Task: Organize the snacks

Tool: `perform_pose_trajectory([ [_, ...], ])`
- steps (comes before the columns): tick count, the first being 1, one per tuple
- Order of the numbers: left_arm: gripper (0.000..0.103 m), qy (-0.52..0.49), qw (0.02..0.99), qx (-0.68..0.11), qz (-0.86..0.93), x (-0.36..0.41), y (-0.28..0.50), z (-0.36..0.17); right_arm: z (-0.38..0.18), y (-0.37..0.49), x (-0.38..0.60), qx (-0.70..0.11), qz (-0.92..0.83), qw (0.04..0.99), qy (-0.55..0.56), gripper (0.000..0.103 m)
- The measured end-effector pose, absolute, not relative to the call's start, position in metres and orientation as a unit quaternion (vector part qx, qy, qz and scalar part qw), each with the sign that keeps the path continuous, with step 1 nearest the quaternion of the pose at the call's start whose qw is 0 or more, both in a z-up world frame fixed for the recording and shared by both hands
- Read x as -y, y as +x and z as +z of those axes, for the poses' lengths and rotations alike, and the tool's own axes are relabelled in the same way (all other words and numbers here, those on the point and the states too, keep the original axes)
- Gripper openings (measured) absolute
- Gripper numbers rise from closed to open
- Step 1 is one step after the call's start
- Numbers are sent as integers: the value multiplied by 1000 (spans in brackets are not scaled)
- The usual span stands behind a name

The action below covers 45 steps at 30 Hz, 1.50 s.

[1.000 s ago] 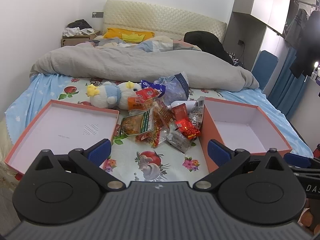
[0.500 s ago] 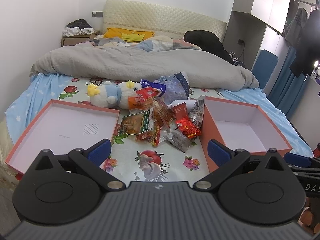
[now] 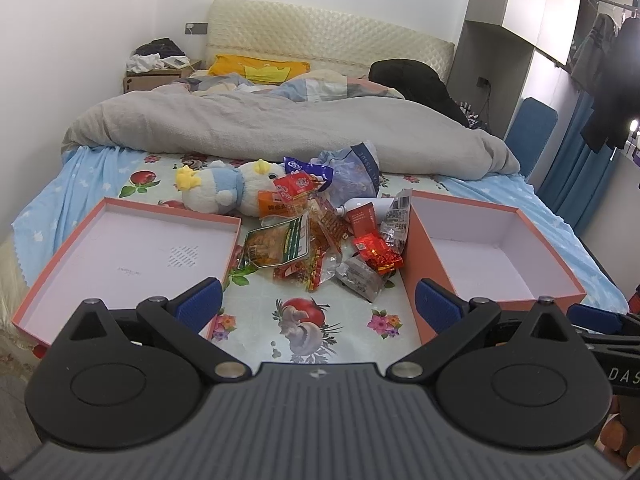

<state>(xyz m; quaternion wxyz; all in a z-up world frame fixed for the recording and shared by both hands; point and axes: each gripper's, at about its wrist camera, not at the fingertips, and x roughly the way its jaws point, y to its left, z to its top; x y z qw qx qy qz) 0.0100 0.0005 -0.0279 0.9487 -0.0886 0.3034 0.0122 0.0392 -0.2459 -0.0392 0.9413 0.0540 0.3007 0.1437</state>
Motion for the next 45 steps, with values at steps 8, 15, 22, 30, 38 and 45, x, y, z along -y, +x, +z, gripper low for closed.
perform_pose_trajectory([
  [8,103,-88,948,-305,15,-2,9,-31,-40,38,244,-303,147,940,53,103],
  [15,103,-87,948,-306,15,-2,9,-32,-41,40,244,-304,146,940,53,103],
  [22,103,-88,947,-307,14,-2,8,-34,-43,38,242,-307,147,939,55,103],
  [30,103,-92,943,-319,14,-5,12,-43,-49,41,237,-316,153,935,52,103],
  [38,103,-102,937,-335,18,-14,28,-55,-64,53,221,-330,165,928,47,103],
  [45,103,-98,932,-348,28,-24,49,-67,-75,66,211,-330,161,929,39,101],
])
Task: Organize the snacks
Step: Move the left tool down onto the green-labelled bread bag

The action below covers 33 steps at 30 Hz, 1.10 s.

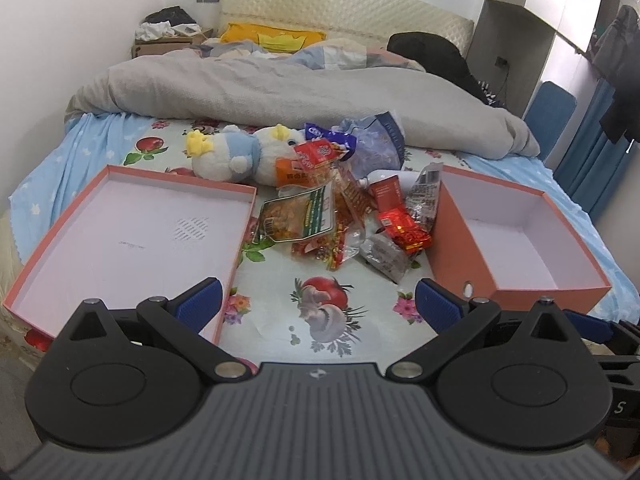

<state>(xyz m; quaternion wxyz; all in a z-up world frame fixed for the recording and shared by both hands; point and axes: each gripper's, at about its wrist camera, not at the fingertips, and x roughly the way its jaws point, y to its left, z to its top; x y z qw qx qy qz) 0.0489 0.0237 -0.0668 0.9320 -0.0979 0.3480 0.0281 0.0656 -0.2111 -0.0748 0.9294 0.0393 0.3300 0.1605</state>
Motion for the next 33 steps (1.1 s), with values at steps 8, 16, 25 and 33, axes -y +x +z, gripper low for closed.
perform_pose_trajectory([
  [8,103,-99,927,-360,36,-38,74,-80,-82,85,203,-327,163,931,24,99],
  [16,103,-102,922,-372,38,-51,104,-92,-92,100,194,-325,171,930,7,83],
  [25,103,-92,916,-389,35,-61,136,-105,-112,116,183,-313,177,933,-1,81],
  [33,103,-72,913,-401,22,-61,168,-119,-117,133,170,-306,174,935,-27,81],
])
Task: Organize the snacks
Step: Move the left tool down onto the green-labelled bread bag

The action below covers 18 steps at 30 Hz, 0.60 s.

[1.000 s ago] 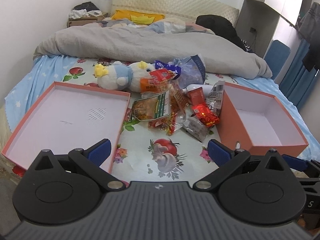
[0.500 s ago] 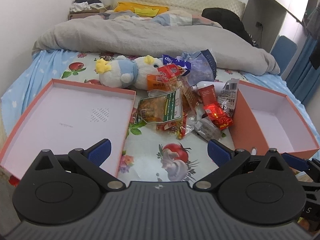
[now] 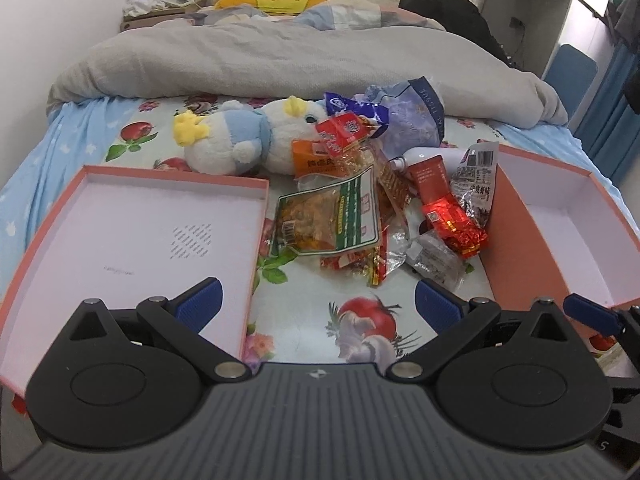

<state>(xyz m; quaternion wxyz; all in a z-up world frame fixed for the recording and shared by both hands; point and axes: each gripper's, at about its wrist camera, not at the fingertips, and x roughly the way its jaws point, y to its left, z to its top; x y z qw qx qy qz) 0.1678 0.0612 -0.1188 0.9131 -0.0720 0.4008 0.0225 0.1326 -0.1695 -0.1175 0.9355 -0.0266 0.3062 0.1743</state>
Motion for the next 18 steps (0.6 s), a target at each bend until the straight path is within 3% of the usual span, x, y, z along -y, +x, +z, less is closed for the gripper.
perform_pose_trajectory([
  [13,102,-102,907,-409,11,-68,220,-148,-132,177,155,-304,201,930,-53,80],
  [18,102,-129,899,-419,-14,-71,246,-164,-146,203,147,-313,186,928,-84,74],
])
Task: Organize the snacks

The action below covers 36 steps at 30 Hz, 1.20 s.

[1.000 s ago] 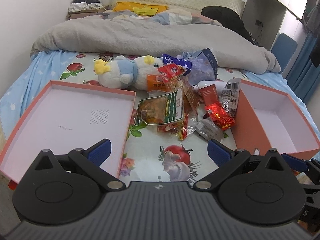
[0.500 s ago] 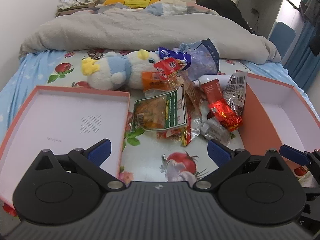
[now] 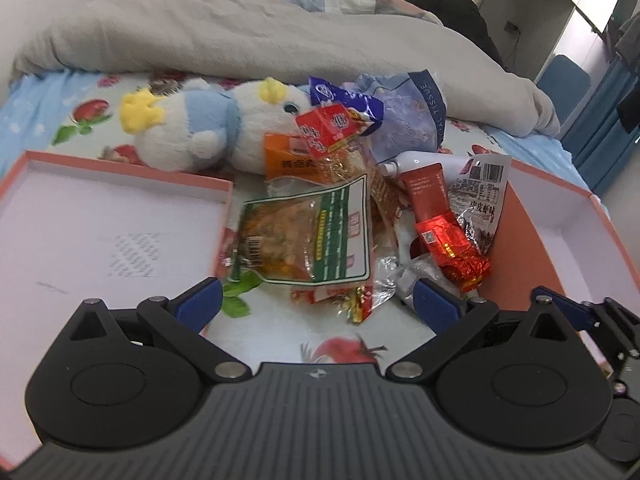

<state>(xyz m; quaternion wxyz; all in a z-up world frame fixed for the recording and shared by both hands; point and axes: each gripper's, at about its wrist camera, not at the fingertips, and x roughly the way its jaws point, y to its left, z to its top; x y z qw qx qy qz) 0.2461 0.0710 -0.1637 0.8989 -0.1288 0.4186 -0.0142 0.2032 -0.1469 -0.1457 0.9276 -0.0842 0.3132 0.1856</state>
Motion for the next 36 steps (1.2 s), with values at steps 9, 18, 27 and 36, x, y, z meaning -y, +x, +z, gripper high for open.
perform_pose_trajectory([
  [9,88,-154,886,-434,-46,-68,291,-194,-189,243,137,-336,119,920,-165,56],
  [18,64,-130,888,-433,-85,-55,312,-207,-214,262,126,-328,76,911,-239,50],
  [27,44,-71,899,-425,-79,-40,312,-214,-219,252,116,-305,62,898,-311,41],
  [36,11,-45,900,-427,-75,-37,306,-216,-238,250,118,-304,51,870,-386,20],
])
